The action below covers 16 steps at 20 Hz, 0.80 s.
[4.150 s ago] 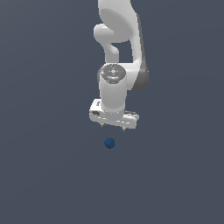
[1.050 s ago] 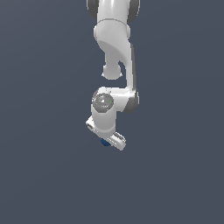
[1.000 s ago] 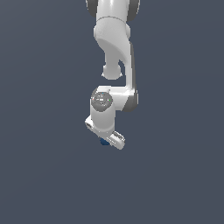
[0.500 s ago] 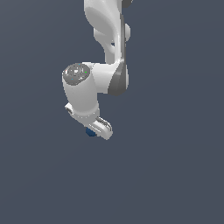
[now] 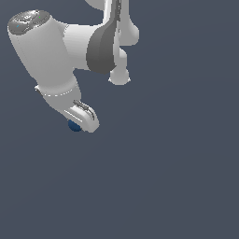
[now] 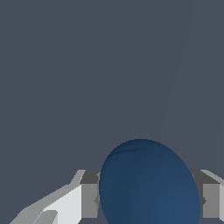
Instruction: Pick up the object and move it to a goal position.
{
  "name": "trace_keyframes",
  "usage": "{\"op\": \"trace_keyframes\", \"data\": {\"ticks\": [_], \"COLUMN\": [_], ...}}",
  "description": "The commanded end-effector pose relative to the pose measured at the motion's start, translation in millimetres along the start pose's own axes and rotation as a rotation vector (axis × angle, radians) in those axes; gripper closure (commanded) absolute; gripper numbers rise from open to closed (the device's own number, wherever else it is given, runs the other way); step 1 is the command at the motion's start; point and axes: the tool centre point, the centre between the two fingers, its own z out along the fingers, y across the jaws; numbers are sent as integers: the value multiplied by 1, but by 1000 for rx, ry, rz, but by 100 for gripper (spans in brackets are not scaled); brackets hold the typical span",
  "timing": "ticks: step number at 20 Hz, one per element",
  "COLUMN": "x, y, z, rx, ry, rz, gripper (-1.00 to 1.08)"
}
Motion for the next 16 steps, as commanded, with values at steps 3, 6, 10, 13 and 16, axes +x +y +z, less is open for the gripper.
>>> {"op": "trace_keyframes", "data": {"ticks": [3,6,10,13,16], "x": [15,23,32,37,40], "y": [22,33,44,49,53], "z": [-45,-69,-93,-105,-114], "rx": [0,0,-1,-1,-1], "ry": [0,0,1,1,1], "rz": [0,-1,-2,-2,-2], "gripper": [108,108,108,108,108]}}
